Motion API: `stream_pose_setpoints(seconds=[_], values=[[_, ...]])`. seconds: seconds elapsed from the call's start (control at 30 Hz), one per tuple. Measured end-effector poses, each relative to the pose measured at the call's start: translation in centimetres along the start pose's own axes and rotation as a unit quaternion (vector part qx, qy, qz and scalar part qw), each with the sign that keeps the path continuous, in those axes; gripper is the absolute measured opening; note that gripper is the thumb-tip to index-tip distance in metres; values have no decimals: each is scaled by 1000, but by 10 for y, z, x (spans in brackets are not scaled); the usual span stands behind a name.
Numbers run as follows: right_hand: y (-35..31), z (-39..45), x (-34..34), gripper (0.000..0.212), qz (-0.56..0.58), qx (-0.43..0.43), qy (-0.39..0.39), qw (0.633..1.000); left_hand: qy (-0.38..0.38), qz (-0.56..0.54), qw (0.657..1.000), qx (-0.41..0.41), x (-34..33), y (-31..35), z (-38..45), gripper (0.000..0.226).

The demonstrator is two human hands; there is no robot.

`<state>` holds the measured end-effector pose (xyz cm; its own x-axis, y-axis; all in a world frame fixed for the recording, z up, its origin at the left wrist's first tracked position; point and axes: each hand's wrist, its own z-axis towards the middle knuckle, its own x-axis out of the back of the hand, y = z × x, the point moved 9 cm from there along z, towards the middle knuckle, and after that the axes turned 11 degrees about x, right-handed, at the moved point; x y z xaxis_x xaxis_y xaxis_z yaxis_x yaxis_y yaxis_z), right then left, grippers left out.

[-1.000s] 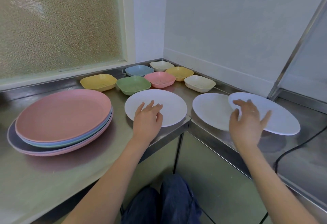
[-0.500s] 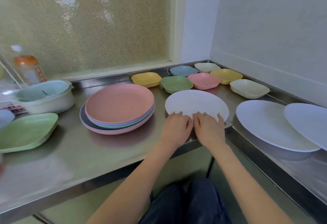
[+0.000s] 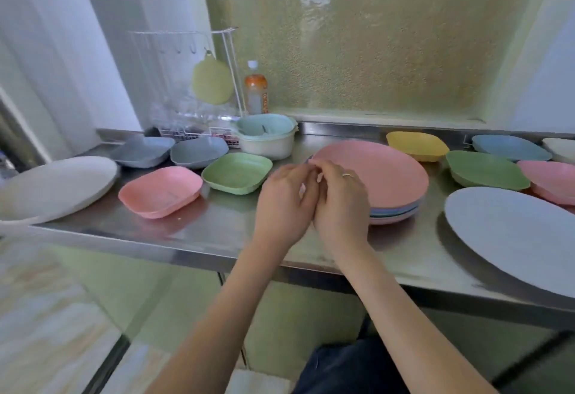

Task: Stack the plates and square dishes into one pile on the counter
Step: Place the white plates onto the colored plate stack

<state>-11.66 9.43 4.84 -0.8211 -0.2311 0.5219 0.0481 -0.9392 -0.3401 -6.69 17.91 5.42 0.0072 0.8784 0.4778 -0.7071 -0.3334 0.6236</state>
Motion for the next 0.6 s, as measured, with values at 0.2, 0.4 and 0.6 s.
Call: stream_pose_setpoints(seconds=[0.2,0.4,0.6], values=[[-139,33,-149,42,138,131,-173,966,162,165,946,229,153,-152,11,32],[-218,36,-249,40,145,218,-272,926,112,280,792,531,215,-301,-19,55],[-228,25,-287,39,162,223,-282,919,183,255,787,531,219,-340,-16,20]])
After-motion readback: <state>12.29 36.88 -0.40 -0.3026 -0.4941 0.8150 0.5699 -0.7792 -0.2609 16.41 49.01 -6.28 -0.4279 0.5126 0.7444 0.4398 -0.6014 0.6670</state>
